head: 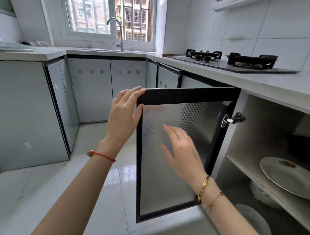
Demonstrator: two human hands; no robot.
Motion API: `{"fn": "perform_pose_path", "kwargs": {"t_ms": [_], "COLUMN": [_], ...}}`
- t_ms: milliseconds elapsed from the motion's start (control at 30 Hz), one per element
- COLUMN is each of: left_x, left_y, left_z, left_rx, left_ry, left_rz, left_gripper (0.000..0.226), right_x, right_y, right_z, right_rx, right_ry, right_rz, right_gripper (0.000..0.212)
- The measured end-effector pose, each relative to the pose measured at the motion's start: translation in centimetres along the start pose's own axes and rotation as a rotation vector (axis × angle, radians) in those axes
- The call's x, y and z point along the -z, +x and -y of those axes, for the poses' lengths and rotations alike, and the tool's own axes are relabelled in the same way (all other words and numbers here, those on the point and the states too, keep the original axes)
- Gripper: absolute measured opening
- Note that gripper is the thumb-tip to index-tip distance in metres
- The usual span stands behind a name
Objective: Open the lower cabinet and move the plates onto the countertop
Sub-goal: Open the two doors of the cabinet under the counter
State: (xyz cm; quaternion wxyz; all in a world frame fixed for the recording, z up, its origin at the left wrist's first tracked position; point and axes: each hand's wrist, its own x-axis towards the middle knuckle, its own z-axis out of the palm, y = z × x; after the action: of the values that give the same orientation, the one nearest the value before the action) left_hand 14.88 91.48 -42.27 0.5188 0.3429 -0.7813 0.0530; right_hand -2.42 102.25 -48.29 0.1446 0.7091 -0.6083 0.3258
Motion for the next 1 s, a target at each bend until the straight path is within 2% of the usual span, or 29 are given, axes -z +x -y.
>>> {"fn": "perform_pose_path", "kwargs": {"t_ms": [100,267,600,1000], "left_x": [-0.7,-3.4,-10.7,-17.3], "left_y": [-1.9,-4.8,-7.0,-8.2], "left_z": [-1.7,-6.5,-20.4,-34.7], "left_rx": [-0.057,-0.128,-0.170,-0.272], "left_ry": [-0.070,-0.304,-0.685,-0.981], "left_rz": [0.011,0.116,0.450,0.740], "left_gripper": [0.036,0.030,0.035,0.047], "right_x": [2.5,7.4,18.0,25.5], "right_y": [-2.6,-7.3,-16.0,-19.5], "right_z": [-1.1,-3.1,-6.4,-10.6], "right_rx": [-0.036,-0.164,-0.486,-0.551], "right_ry": [-0.067,-0.170,-0.429,-0.752], "right_rz": [-0.023,-0.061,-0.236,-0.468], "right_gripper": [0.053,0.050,0.047,0.051]}}
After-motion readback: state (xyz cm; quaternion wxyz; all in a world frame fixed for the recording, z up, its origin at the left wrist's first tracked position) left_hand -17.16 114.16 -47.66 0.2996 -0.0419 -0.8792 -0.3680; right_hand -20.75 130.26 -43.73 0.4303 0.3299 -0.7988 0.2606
